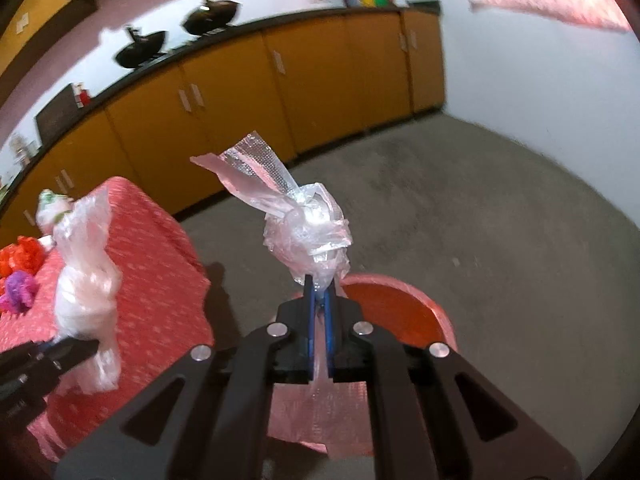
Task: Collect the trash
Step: 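Carry both clear bags over the basket and open both tools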
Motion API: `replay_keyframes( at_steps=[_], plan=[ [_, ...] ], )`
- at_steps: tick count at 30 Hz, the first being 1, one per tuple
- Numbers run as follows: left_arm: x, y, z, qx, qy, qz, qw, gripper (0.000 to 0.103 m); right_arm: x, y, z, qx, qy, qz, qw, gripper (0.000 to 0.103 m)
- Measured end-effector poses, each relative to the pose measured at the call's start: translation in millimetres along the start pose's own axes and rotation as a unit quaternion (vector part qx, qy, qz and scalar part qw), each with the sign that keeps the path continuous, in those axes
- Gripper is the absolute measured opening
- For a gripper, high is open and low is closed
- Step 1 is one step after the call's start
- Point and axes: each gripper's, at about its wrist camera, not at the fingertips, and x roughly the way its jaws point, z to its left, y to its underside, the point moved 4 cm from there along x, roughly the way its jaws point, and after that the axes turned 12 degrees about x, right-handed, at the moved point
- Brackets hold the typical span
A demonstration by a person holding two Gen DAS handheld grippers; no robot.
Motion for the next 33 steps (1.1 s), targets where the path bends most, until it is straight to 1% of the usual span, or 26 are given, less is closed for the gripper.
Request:
replay_keyframes(
  at_steps=[3,7,13,18,19,20,22,26,27,30,33],
  plan=[
    [29,5,-18,0.018,0.006,0.031,0.9993,0.013,15,9,-30,0.029,0.019,0.02,0.999,0.006],
    [56,8,-34,0.03,0.014,0.056,0.9979,0.013,31,17,-51,0.044,0.033,0.035,0.998,0.006],
    [87,10,-52,0.045,0.02,0.085,0.9952,0.013,53,23,-64,0.044,0.035,0.051,0.997,0.006],
    [106,9,-52,0.048,0.023,0.099,0.9936,0.013,68,28,-65,0.043,0.035,0.061,0.997,0.006],
    [110,9,-54,0.048,0.023,0.102,0.9934,0.013,69,28,-67,0.046,0.033,0.062,0.996,0.007],
    [115,8,-55,0.047,0.021,0.106,0.9931,0.013,73,25,-67,0.049,0.031,0.063,0.996,0.01],
    [122,7,-54,0.044,0.02,0.109,0.9928,0.017,76,22,-69,0.054,0.023,0.063,0.996,0.012],
    [126,2,-50,0.034,0.019,0.105,0.9937,0.04,80,19,-69,0.06,0.012,0.062,0.996,0.021],
    [125,2,-50,0.031,0.02,0.101,0.9942,0.042,81,19,-69,0.061,0.01,0.062,0.996,0.022],
    [123,2,-47,0.026,0.018,0.096,0.9948,0.043,81,21,-66,0.058,0.007,0.063,0.996,0.023],
    [118,4,-39,0.01,0.013,0.092,0.9957,0.043,78,21,-65,0.055,0.008,0.059,0.997,0.027]
  ],
)
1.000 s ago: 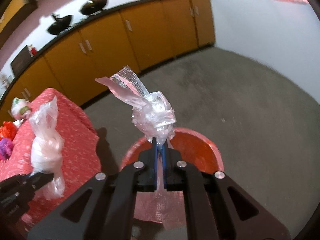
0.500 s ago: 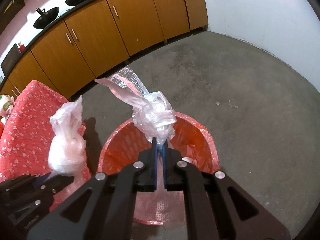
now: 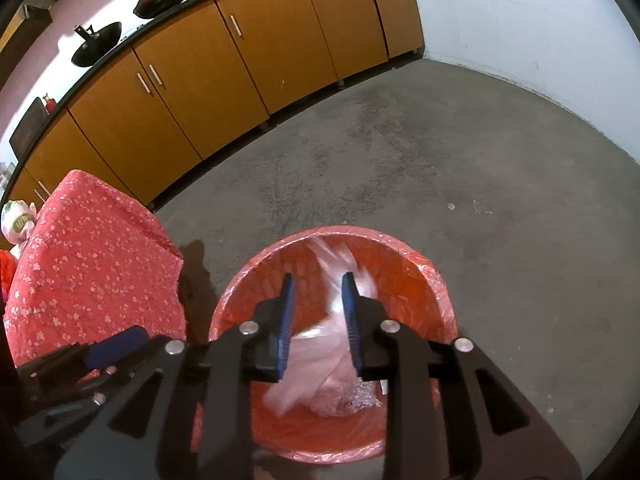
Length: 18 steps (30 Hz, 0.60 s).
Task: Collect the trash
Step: 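Carry both clear bags over the basket and open both tools, then return both tools to the table toward the white and red bags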
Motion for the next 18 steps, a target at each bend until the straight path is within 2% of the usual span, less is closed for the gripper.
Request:
replay_keyframes(
  at_steps=[9,13,18],
  plan=[
    [-62,0,41,-0.073,-0.012,-0.056,0.9957,0.043,-24,-8,20,-0.011,-0.008,-0.016,1.0,0.027],
    [-111,2,65,-0.092,-0.017,-0.098,0.9908,0.043,-41,-12,61,-0.043,-0.032,-0.023,0.998,0.027],
    [-168,24,110,-0.108,-0.052,-0.129,0.9844,0.044,-61,-9,128,-0.088,-0.076,-0.025,0.993,0.027]
  ],
)
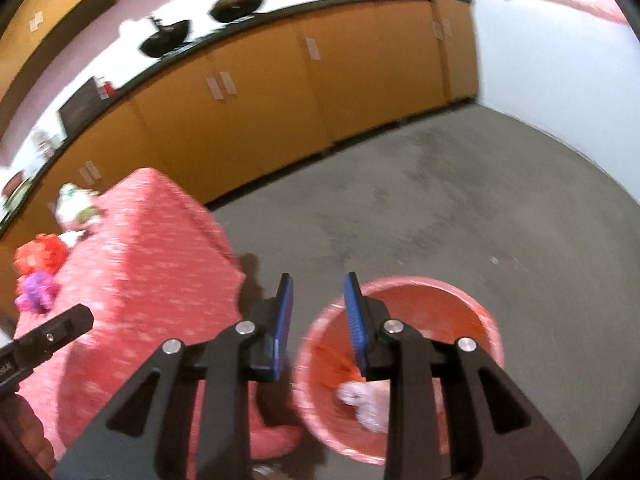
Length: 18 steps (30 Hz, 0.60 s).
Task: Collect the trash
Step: 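Return both tools to the table toward the white and red bags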
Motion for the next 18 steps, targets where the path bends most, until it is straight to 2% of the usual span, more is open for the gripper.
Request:
replay_keyframes(
  at_steps=[3,6,9,12,14,16,18],
  plan=[
    [-32,5,36,-0.004,-0.037,-0.02,0.9991,0.047,-3,-2,54,-0.036,-0.033,0.001,0.999,0.027],
    [-66,11,79,0.0,-0.094,-0.044,0.9946,0.049,0,1,105,-0.061,-0.065,0.01,0.996,0.03],
    [-96,20,130,0.0,-0.169,-0.06,0.9838,0.055,5,7,153,-0.089,-0.089,0.017,0.992,0.034],
    [-116,26,184,-0.021,-0.219,-0.058,0.9738,0.056,16,16,206,-0.121,-0.109,0.023,0.986,0.037],
    [-127,33,220,-0.048,-0.249,-0.057,0.9657,0.058,23,23,235,-0.136,-0.114,0.02,0.984,0.054],
    [-137,42,247,-0.071,-0.276,-0.056,0.9568,0.061,35,27,267,-0.153,-0.116,0.013,0.981,0.064],
    [-143,48,273,-0.091,-0.287,-0.055,0.952,0.064,49,29,294,-0.16,-0.12,0.015,0.98,0.068]
  ],
)
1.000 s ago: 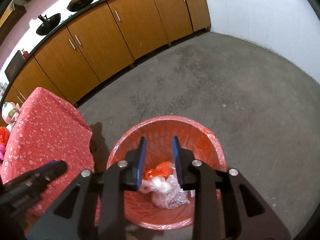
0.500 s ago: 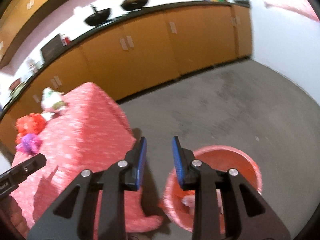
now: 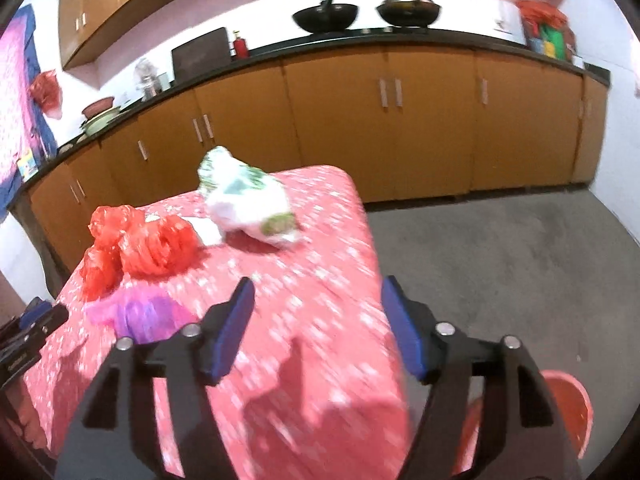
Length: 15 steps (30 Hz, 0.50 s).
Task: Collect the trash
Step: 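Return both tools to the table toward the white and red bags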
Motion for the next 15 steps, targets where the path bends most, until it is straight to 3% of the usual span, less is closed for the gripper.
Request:
replay_keyframes(
  at_steps=[6,15],
  plan=[
    [18,5,35,-0.035,-0.011,0.014,0.9992,0.067,52,-19,37,-0.015,0.012,0.006,1.0,0.076],
    [37,4,53,-0.031,-0.012,0.023,0.9992,0.069,105,-26,50,-0.038,0.043,0.033,0.998,0.08]
  ],
)
